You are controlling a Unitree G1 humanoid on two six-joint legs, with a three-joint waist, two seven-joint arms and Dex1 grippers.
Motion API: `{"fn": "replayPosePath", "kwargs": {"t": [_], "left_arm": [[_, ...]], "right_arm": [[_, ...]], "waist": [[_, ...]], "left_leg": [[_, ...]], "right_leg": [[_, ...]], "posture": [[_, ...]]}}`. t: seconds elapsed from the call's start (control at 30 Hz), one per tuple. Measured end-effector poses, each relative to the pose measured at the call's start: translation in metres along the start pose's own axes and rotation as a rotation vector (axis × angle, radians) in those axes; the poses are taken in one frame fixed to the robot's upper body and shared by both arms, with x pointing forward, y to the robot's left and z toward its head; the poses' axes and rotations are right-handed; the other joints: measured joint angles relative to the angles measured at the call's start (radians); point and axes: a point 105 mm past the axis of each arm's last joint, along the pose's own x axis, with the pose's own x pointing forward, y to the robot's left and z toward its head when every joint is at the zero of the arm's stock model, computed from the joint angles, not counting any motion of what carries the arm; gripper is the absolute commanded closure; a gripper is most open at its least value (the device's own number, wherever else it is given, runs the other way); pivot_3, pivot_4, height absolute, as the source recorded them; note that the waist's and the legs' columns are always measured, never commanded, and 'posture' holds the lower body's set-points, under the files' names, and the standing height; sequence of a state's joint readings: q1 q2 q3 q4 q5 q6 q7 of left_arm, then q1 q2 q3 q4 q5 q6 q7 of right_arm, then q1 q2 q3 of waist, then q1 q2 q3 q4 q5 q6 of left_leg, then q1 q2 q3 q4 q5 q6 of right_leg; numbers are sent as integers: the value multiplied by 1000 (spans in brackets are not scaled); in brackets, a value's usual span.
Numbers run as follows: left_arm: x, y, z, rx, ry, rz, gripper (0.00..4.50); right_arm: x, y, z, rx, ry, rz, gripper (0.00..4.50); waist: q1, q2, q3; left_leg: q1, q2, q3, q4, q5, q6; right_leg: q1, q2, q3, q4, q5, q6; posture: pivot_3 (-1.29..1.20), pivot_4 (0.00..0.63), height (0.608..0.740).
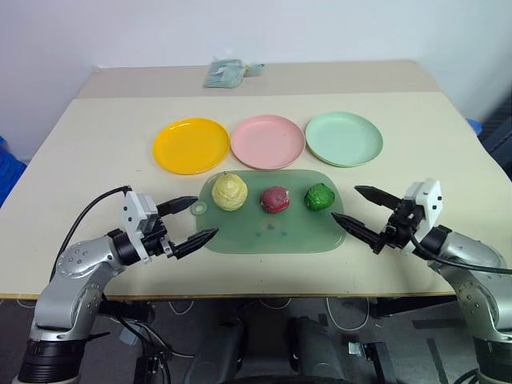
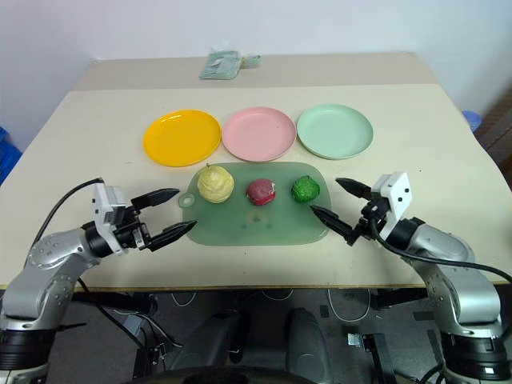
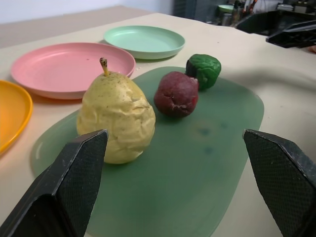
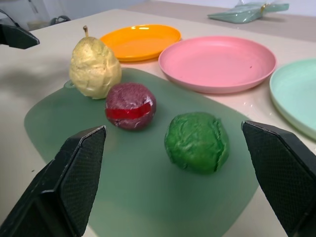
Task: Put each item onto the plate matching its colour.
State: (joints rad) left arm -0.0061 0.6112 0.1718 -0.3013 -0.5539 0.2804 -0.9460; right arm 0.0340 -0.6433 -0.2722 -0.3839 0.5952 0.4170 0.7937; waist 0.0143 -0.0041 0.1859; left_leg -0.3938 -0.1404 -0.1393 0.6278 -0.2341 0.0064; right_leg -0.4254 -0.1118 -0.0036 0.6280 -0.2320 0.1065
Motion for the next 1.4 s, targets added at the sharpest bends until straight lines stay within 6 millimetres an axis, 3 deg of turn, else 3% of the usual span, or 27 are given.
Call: {"fn": "replayPosePath", "kwargs": {"t": [0.67, 1.0, 1.17, 1.4], "left_arm": [[16, 13, 7, 24, -47, 77, 0], [37, 33, 17, -54, -80, 183, 0], [45, 36, 21, -55, -69, 190, 0], [56, 39, 7, -78, -10, 191, 0]], "right_arm": [[-4, 1, 0, -22, -12, -6, 37], [25, 33, 29, -117, -111, 305, 37], [31, 33, 29, -129, -108, 340, 37], [32, 31, 27, -148, -101, 328, 37]], "waist": [[0, 0, 0], [0, -1, 1], [1, -2, 1], [-1, -2, 1]], "left_leg": [[0, 0, 0, 0, 0, 0], [0, 0, 1, 1, 1, 2], [0, 0, 1, 1, 1, 2], [0, 0, 1, 1, 1, 2]], "right_leg": [[0, 0, 0, -1, 0, 0], [0, 0, -1, 0, 2, 3], [0, 0, -1, -1, 2, 4], [0, 0, -1, 0, 2, 4]], "posture": [[0, 150, 740], [0, 150, 740], [0, 150, 740], [0, 150, 740]]}}
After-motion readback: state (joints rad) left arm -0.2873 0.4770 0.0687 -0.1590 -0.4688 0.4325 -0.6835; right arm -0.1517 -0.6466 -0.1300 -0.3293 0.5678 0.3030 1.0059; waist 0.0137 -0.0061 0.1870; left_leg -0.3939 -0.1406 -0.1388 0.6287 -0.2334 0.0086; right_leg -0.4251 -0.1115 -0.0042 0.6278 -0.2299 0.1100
